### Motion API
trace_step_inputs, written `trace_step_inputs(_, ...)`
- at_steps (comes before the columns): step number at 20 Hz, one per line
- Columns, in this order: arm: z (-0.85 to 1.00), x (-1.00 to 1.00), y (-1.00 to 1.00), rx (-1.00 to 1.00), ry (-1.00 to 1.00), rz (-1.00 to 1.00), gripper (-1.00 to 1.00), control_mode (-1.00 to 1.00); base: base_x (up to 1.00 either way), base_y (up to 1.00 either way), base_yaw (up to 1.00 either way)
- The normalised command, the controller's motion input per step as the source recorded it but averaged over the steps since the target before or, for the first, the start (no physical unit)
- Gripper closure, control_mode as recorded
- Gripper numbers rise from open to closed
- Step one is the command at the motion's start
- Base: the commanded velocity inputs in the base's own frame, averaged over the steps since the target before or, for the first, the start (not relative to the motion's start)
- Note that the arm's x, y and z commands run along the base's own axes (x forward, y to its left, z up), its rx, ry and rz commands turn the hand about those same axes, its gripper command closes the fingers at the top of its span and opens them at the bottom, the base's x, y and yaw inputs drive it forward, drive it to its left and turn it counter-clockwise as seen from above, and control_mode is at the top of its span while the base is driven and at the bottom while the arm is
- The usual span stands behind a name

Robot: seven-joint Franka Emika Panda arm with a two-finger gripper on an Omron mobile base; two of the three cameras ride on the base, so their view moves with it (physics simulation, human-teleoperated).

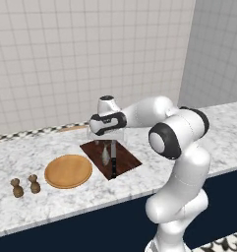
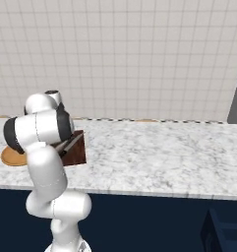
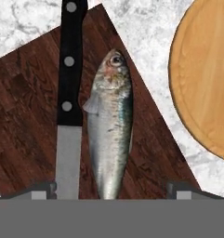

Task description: Pick up the knife from the drawer and place it on the cutting board. Then place the meat from the plate to the cutting board.

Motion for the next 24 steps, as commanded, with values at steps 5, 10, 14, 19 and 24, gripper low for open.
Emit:
trace_step_inputs(5,0.49,-0.48,-0.08,0.05,-0.11,0.0,-1.0,-1.0,0.0,0.0,0.0)
trace_step_inputs(10,0.09,-0.46,-0.06,0.07,-0.01,0.0,-1.0,-1.0,0.0,0.0,0.0)
trace_step_inputs(14,0.0,-0.14,0.0,0.04,0.04,0.0,-1.0,-1.0,0.0,0.0,0.0)
trace_step_inputs(19,0.05,-0.1,0.0,0.01,0.0,0.0,-1.0,-1.0,0.0,0.0,0.0)
trace_step_inputs(24,0.01,-0.22,0.0,0.02,0.0,0.0,-1.0,-1.0,0.0,0.0,0.0)
